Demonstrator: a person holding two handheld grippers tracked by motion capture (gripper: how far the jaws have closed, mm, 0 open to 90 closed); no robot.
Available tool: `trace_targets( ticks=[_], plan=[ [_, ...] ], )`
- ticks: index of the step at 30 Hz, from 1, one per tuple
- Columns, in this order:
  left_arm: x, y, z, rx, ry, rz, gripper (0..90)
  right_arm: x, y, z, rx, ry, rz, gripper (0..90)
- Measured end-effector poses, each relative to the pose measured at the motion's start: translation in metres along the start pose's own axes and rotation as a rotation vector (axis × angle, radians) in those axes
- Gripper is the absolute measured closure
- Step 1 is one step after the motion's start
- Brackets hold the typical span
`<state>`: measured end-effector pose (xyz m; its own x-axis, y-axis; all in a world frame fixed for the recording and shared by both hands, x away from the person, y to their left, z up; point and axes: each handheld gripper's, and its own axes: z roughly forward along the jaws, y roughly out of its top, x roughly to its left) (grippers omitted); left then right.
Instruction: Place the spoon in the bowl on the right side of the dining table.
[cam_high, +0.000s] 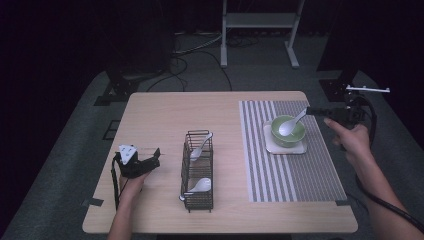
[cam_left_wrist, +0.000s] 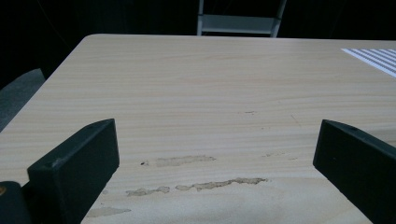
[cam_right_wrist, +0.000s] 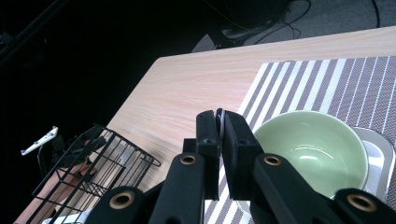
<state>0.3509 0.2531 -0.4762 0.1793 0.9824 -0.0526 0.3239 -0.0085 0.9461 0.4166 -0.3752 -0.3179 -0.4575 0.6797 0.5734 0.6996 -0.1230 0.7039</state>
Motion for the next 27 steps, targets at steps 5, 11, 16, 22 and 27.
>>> trace_targets(
  ticks=[5,11,16,22,27],
  plan=[
    [0.0,0.0,0.0,0.0,0.0,-0.001,0.0,-0.002,0.002,0.003,0.001,-0.011,0.004,85.3],
    [0.0,0.0,0.0,0.001,-0.001,0.001,0.0,-0.004,0.002,0.005,0.001,-0.029,0.004,85.2],
    [0.0,0.0,0.0,0.002,-0.001,0.0,0.0,-0.008,0.001,0.008,0.009,-0.052,0.004,85.2],
    [0.0,0.0,0.0,0.001,-0.001,0.0,0.0,-0.014,-0.001,0.013,0.015,-0.063,0.016,85.2],
    [0.0,0.0,0.0,0.0,-0.001,-0.003,0.0,-0.017,-0.002,0.014,0.013,-0.076,0.02,85.2]
  ],
)
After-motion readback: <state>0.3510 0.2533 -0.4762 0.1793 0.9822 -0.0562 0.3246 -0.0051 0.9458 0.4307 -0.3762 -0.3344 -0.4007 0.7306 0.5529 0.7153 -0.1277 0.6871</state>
